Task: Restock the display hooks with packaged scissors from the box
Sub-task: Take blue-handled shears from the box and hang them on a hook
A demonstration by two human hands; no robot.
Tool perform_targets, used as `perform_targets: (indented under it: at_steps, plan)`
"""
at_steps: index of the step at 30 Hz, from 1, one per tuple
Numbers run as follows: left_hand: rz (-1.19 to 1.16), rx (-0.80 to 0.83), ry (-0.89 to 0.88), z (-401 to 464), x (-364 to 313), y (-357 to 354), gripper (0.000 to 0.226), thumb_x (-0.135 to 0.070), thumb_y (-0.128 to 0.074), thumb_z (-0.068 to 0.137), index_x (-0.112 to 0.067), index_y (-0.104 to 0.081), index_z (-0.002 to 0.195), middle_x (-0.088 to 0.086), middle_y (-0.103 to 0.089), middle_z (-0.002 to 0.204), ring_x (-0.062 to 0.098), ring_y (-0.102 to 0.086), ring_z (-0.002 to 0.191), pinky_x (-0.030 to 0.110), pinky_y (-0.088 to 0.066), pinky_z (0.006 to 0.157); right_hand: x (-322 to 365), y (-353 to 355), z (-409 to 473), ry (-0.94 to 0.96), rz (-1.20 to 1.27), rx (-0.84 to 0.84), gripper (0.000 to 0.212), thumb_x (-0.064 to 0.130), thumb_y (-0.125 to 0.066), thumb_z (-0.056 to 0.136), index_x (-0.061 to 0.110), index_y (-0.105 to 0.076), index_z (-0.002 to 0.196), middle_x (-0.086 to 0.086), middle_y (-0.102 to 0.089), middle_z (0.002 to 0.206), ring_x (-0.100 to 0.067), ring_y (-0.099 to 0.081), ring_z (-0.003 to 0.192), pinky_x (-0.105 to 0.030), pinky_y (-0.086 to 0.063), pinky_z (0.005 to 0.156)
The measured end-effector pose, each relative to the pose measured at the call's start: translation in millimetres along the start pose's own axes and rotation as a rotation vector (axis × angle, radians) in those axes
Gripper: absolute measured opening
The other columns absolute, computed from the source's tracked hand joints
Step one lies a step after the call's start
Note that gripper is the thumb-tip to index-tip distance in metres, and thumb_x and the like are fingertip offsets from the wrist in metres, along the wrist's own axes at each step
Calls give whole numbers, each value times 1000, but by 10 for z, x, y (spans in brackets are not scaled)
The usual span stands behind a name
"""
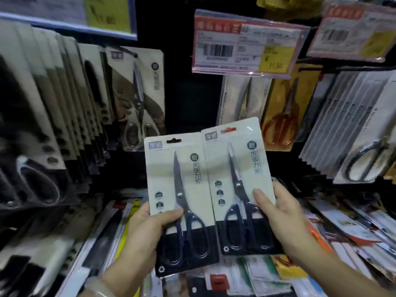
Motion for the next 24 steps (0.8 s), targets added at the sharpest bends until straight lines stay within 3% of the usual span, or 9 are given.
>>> perform_targets:
  at_steps: [2,5,9,14,16,20,22,24]
  plan:
    - [-20,-40,-29,-57,-71,125,23,12,-61,73,-2,-66,91,17,-74,79,28,-68,59,34,-58,57,161,-174,46,111,2,44,15,18,-61,89,32,-66,86,12,-72,90,-4,-65,83,-20,-50,76]
    - [-16,-94,-88,-142,-193,330,24,12,-61,72,-4,-67,89,12,-75,74,22,-69,55,28,-56,49,426,-465,104,237,92,128,10,14,-60,88,24,-60,87,21,-71,83,8,-63,77,-9,-47,69]
    - [-9,-150,-135,-224,-292,497,22,13,-60,73,-6,-66,83,9,-74,68,20,-68,51,26,-54,46,690,-701,165,324,196,180,9,19,-54,84,22,-59,92,19,-72,88,5,-64,83,-12,-48,75]
    - [-26,-162,-130,-223,-317,539,24,12,-62,72,-3,-67,90,18,-74,82,28,-68,62,39,-55,71,761,-688,64,343,305,171,14,18,-54,82,21,-60,95,16,-73,92,1,-66,87,-13,-50,76]
    - [-35,-147,-119,-197,-302,508,25,12,-62,73,-3,-67,91,18,-74,83,28,-68,61,39,-54,73,778,-667,15,355,300,170,15,16,-54,83,20,-59,95,17,-73,91,2,-66,85,-12,-49,74]
    - [-20,-122,-87,-193,-246,423,25,13,-62,71,-2,-65,90,16,-74,76,24,-68,54,29,-55,50,842,-625,80,338,316,96,11,27,-59,84,32,-66,91,12,-73,93,-4,-66,89,-18,-51,78]
    - [-21,-113,-76,-212,-235,407,25,15,-62,70,-1,-65,88,14,-73,69,23,-68,49,25,-52,42,835,-641,124,293,317,72,11,34,-62,83,27,-66,91,7,-72,91,-10,-66,88,-25,-52,80]
    - [-26,-101,-71,-231,-241,415,25,16,-61,70,-1,-65,87,15,-73,67,25,-68,48,26,-52,40,785,-670,139,221,331,65,17,29,-59,83,20,-64,97,2,-73,95,-16,-68,93,-30,-53,82]
Point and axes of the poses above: each hand's wrist, its own z-axis towards the middle knuckle, its own y-axis out of the back of the hand, x = y × z, the point moved 5 cm from there along z, towards the middle knuckle
